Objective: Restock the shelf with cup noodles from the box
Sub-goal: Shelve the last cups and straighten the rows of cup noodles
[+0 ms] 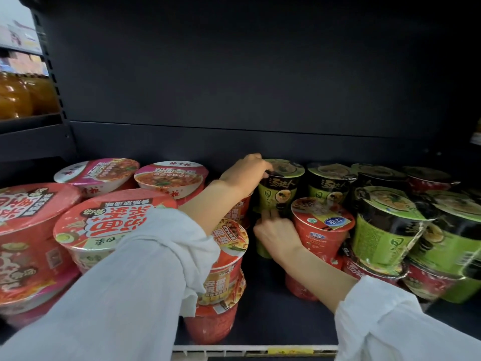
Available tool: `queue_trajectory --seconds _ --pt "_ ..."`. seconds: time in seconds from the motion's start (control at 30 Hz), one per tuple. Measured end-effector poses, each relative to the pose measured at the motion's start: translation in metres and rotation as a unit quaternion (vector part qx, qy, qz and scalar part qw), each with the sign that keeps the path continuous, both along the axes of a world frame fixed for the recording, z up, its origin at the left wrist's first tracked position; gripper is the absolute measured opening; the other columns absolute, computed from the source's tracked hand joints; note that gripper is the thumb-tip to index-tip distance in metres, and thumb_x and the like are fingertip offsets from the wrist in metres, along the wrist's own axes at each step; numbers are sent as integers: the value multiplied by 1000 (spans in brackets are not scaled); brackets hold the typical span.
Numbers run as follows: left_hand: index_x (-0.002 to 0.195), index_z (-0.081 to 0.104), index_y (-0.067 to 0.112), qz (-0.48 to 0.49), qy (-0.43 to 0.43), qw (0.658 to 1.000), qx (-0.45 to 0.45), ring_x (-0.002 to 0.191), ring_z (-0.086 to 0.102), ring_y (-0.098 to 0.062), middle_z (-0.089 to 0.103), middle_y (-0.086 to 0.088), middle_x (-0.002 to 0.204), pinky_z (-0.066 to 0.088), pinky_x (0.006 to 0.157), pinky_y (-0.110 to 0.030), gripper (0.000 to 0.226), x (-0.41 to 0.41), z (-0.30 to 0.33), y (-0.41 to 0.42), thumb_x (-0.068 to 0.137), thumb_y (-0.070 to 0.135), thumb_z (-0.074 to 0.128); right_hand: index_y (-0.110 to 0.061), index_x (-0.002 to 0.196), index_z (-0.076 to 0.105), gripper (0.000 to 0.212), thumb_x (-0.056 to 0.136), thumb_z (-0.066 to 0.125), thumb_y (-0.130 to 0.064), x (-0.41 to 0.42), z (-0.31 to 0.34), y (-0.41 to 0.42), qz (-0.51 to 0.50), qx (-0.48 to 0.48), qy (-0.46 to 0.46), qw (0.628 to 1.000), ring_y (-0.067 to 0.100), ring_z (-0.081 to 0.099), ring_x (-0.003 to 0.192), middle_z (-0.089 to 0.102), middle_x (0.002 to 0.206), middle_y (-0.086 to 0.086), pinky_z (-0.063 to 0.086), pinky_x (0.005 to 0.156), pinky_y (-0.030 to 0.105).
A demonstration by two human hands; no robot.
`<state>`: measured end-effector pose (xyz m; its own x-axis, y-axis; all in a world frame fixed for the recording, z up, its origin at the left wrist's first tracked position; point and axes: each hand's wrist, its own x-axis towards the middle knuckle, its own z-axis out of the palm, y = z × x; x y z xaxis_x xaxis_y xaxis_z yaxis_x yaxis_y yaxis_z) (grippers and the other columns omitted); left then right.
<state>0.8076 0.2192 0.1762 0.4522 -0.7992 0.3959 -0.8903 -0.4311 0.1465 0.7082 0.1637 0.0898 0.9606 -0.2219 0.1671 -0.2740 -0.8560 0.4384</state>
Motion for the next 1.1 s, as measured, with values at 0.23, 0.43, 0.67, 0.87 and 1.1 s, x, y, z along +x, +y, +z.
queue_trajectory --seconds 0.23,0.43,0.67,0.87,1.1 --pt "124 58 8 17 -64 996 56 107 53 -31 49 -10 112 40 77 -34 32 -8 6 0 99 17 40 5 133 42 43 90 44 4 1 -21 -4 -2 83 -71 994 33 50 119 52 126 19 51 86 37" --pt "124 59 11 6 -176 984 28 120 45 -24 52 -7 125 41 90 -36 31 -12 2 2 99 21 43 -7 51 67 27 33 87 -7 3 -23 -4 24 30 -121 992 26 59 47 61 54 10 47 45 28" --pt "132 53 20 -22 -22 999 -17 118 52 -24 55 -6 129 46 93 -43 35 -6 -9 7 98 19 47 2 135 38 45 91 41 9 -11 -10 -8 35 70 -44 996 32 46 123 43 133 19 47 91 36" --pt "136 48 24 -7 -64 998 4 118 50 -21 51 -5 121 41 95 -40 42 -5 -9 5 98 8 41 -1 109 63 27 89 46 6 -16 -2 -12 17 33 -33 999 33 57 108 59 116 16 50 77 35" --pt "135 50 24 -2 -78 997 -18 116 47 -21 49 -5 117 37 90 -37 39 -7 -12 -2 98 12 45 -4 46 66 30 30 90 -1 -12 -6 -14 29 -5 -85 996 26 60 49 61 54 13 40 34 22"
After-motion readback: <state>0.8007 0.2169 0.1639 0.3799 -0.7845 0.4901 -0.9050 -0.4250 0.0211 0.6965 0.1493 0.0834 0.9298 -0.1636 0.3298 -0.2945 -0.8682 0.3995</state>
